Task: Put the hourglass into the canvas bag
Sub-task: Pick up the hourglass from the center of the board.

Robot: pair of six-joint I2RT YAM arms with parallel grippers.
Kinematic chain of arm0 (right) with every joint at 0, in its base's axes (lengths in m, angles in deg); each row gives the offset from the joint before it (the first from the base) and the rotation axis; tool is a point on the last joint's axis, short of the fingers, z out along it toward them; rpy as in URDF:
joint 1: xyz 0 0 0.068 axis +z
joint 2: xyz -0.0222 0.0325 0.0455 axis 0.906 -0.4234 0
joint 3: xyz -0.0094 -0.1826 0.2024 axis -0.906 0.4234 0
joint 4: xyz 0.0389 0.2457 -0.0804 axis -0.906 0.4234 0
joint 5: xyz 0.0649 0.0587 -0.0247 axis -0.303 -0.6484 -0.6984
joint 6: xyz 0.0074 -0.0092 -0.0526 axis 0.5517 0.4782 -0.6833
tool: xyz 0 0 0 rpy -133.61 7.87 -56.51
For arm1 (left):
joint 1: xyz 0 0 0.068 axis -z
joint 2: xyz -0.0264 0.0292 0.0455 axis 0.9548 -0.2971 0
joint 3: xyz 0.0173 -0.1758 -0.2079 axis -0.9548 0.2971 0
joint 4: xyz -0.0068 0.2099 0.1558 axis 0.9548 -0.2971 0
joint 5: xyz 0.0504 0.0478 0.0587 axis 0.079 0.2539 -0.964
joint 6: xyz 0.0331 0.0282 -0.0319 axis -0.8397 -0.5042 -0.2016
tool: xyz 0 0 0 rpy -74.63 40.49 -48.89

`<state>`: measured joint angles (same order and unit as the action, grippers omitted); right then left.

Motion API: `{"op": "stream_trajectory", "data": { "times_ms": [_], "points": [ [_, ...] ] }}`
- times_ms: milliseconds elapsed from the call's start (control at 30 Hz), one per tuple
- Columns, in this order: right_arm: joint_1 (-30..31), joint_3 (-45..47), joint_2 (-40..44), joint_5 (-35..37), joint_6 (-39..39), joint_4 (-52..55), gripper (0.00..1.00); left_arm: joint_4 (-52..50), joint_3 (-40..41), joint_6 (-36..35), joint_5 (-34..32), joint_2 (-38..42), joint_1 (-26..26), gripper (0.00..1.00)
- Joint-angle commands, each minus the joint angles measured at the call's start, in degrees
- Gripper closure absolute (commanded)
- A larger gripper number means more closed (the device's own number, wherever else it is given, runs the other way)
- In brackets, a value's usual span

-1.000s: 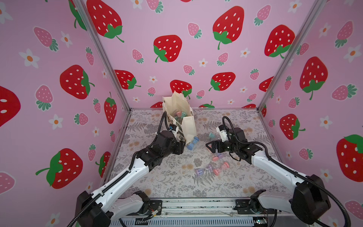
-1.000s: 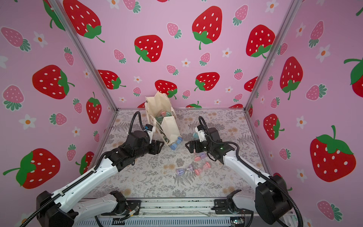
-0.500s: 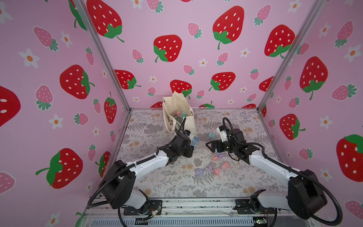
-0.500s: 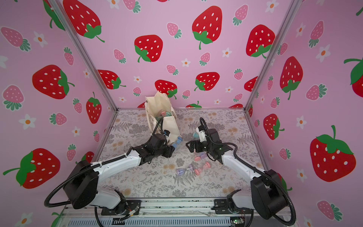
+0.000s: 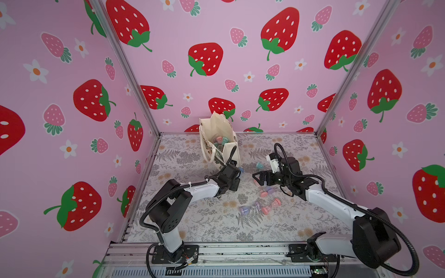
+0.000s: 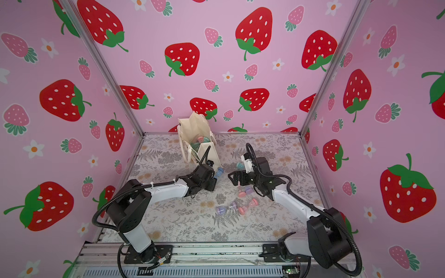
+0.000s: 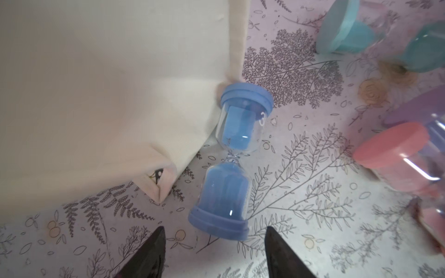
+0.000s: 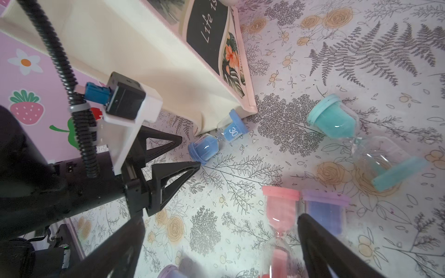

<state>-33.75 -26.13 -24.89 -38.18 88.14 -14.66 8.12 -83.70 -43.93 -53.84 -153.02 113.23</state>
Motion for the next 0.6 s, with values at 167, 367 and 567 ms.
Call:
{"op": "stream_trajectory", "data": {
  "times_ms": [167,367,567],
  "points": [
    [-0.77,0.68,1.19,-1.00,0.33,-1.07,0.01,2.50,-4.56,-1.59,-2.06,-4.66,0.36,0.36],
    [-0.97,0.70,1.27,-1.29,0.30,-1.03,0.01,2.37,-6.02,-1.30,-2.45,-7.24,0.45,0.38],
    [-1.23,0.62,1.63,-1.35,0.21,-0.99,0.01,2.26,-6.44,-1.14,-2.93,-9.09,0.79,0.42]
  ]
}}
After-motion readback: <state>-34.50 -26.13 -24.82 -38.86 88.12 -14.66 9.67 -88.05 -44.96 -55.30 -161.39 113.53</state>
